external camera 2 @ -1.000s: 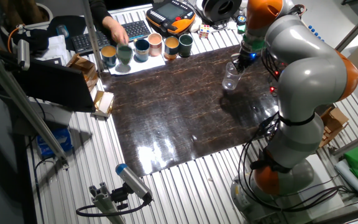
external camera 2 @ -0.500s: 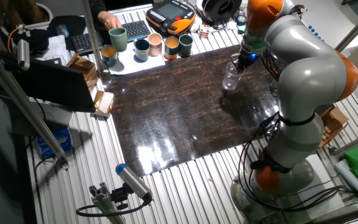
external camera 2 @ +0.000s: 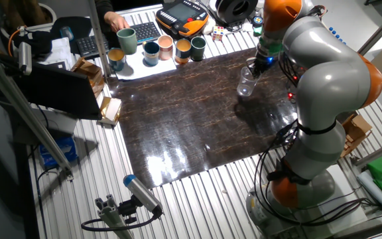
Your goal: Pick up the cup
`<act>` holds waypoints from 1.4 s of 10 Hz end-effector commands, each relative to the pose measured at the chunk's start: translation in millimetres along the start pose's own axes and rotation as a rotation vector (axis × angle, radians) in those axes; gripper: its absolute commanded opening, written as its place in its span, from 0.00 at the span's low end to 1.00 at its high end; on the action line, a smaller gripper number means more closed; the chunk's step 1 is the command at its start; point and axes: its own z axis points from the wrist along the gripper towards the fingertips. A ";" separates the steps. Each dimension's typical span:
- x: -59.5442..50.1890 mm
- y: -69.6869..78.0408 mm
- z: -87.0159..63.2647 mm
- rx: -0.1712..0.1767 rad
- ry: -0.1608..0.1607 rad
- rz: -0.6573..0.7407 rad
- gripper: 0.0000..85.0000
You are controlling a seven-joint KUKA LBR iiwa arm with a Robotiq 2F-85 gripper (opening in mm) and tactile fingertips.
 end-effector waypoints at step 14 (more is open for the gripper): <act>1.1 0.8 -8.1 -0.017 0.014 0.065 0.01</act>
